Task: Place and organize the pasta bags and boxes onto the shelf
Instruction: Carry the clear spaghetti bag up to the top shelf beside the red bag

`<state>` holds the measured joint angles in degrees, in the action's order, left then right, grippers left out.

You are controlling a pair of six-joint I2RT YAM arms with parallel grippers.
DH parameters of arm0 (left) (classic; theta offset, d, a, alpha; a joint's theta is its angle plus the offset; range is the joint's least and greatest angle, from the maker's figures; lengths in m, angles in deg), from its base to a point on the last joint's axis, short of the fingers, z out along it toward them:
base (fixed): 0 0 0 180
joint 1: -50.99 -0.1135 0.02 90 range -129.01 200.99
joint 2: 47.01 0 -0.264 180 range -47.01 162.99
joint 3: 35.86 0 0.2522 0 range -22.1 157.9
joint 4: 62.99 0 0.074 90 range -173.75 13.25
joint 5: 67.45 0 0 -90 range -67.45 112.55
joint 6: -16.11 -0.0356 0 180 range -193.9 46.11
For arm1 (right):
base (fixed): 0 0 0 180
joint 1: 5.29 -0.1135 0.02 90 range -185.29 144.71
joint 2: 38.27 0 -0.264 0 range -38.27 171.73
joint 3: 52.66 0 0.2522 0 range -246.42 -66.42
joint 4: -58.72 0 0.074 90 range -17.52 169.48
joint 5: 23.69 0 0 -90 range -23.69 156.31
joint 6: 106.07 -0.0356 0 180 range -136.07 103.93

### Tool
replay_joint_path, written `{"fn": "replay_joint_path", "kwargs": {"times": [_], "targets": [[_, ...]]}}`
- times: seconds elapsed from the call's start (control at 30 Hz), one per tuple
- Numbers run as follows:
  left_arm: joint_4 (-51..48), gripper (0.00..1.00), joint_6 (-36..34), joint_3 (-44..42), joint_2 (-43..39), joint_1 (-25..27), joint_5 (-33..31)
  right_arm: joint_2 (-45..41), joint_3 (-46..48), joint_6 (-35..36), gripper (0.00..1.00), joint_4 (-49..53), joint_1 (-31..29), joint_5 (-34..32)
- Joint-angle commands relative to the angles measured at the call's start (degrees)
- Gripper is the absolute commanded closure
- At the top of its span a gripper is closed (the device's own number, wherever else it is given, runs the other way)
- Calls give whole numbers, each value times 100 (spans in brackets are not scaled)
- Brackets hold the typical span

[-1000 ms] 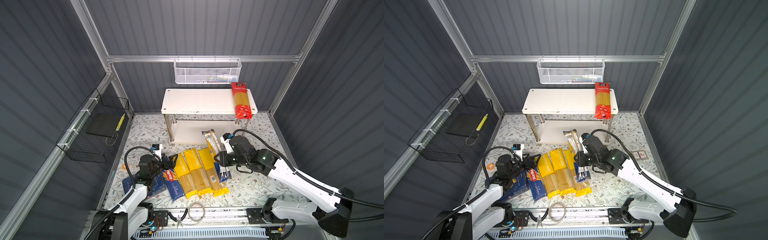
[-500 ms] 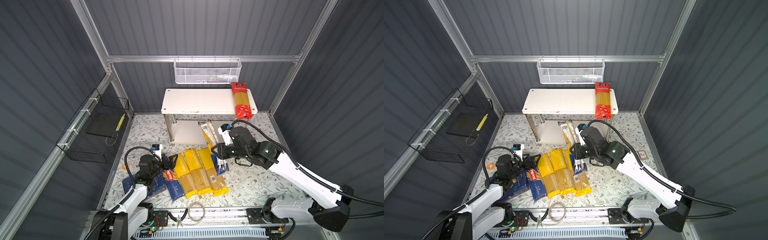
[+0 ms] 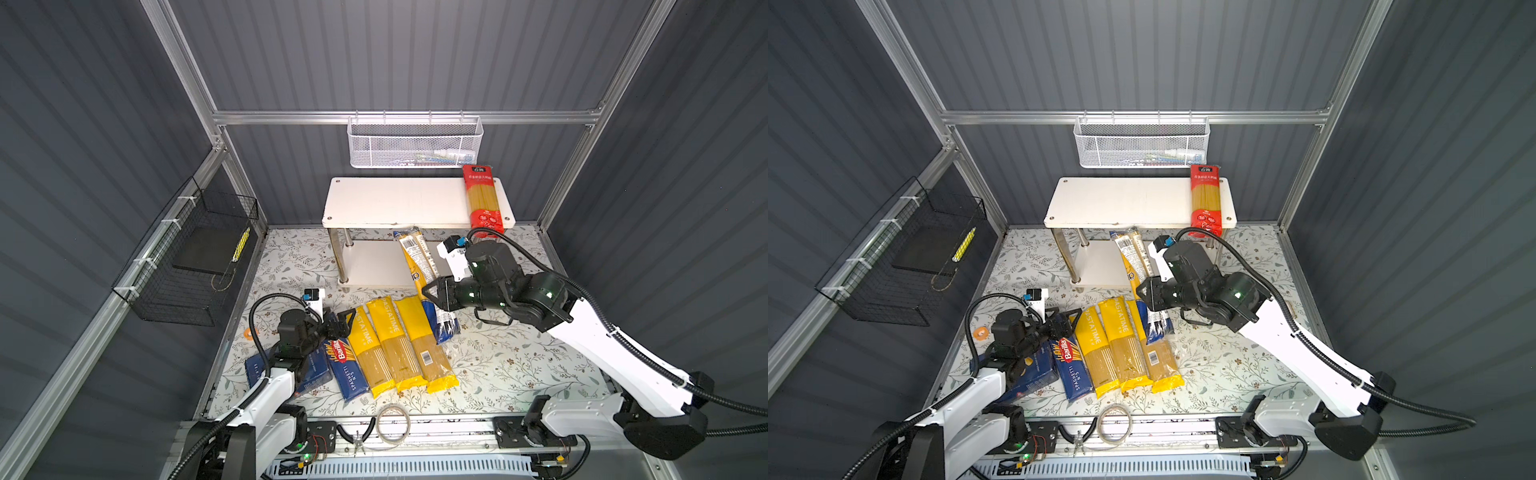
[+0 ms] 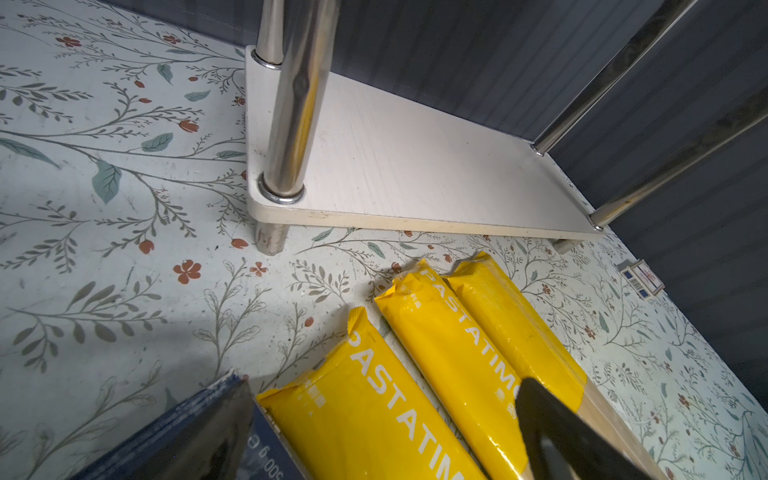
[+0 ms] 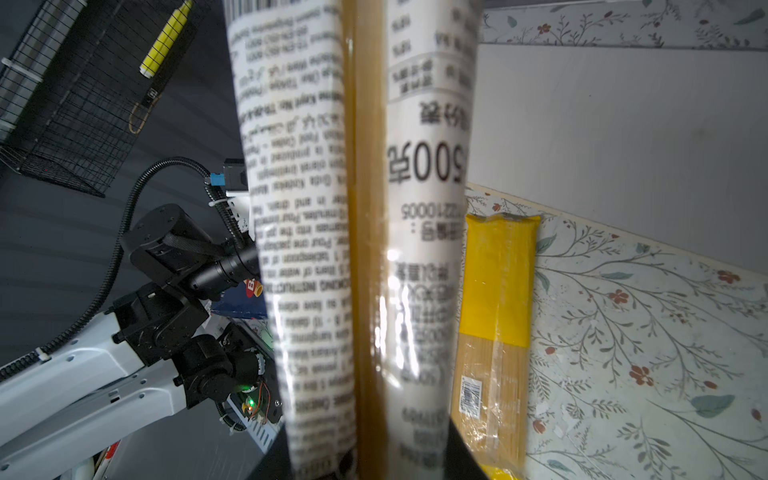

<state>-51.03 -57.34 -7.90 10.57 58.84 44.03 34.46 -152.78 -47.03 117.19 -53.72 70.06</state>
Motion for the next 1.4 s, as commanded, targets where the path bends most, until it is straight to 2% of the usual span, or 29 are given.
{"fn": "replay_joint_path", "kwargs": {"times": [0.0, 0.2, 0.37, 0.8, 1.37], "targets": [[-49, 0, -82, 180, -74, 32, 0, -24, -591, 155, 77, -414, -18, -294], [-49, 0, -81, 190, -65, 32, 16, 425, -1538, 393, 77, -57, 85, -538], [-65, 0, -79, 202, -59, 33, 24, 682, -1952, 441, 77, 29, 213, -421], [-49, 0, -78, 193, -57, 34, 40, 1363, -3241, 621, 77, 244, 1058, -134], [-31, 0, -67, 171, -37, 31, 5, 2716, -4945, 917, 77, 378, 1831, 214]]}}
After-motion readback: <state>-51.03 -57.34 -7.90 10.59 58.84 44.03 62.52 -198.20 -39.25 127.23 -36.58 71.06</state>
